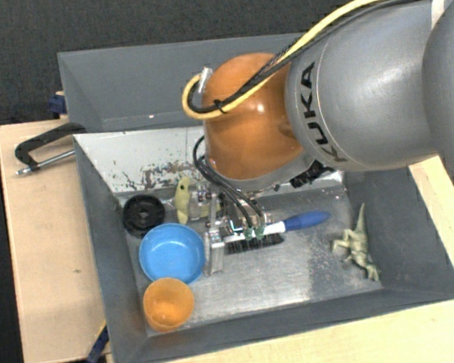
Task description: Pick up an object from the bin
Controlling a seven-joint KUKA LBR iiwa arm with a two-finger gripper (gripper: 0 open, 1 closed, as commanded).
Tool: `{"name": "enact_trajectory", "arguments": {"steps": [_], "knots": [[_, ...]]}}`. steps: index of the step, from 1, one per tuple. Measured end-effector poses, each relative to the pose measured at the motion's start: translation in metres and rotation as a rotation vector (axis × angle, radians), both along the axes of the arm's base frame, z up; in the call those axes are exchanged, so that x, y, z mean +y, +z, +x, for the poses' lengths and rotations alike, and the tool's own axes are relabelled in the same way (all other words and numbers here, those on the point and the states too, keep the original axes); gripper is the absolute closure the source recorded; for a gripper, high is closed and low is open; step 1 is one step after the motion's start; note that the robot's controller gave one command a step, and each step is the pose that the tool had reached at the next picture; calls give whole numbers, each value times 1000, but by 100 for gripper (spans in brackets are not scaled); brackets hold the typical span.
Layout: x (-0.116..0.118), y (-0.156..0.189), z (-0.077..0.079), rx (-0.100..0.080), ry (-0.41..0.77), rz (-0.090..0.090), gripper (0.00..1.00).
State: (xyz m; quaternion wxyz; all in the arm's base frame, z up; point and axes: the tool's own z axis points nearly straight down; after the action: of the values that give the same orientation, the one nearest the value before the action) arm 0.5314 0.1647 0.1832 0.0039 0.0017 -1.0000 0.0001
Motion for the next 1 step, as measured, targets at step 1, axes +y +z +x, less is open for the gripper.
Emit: {"name": "enact_trajectory", "arguments": {"steps": [1], "knots": [[14, -112, 52, -15, 240, 1, 0]]}}
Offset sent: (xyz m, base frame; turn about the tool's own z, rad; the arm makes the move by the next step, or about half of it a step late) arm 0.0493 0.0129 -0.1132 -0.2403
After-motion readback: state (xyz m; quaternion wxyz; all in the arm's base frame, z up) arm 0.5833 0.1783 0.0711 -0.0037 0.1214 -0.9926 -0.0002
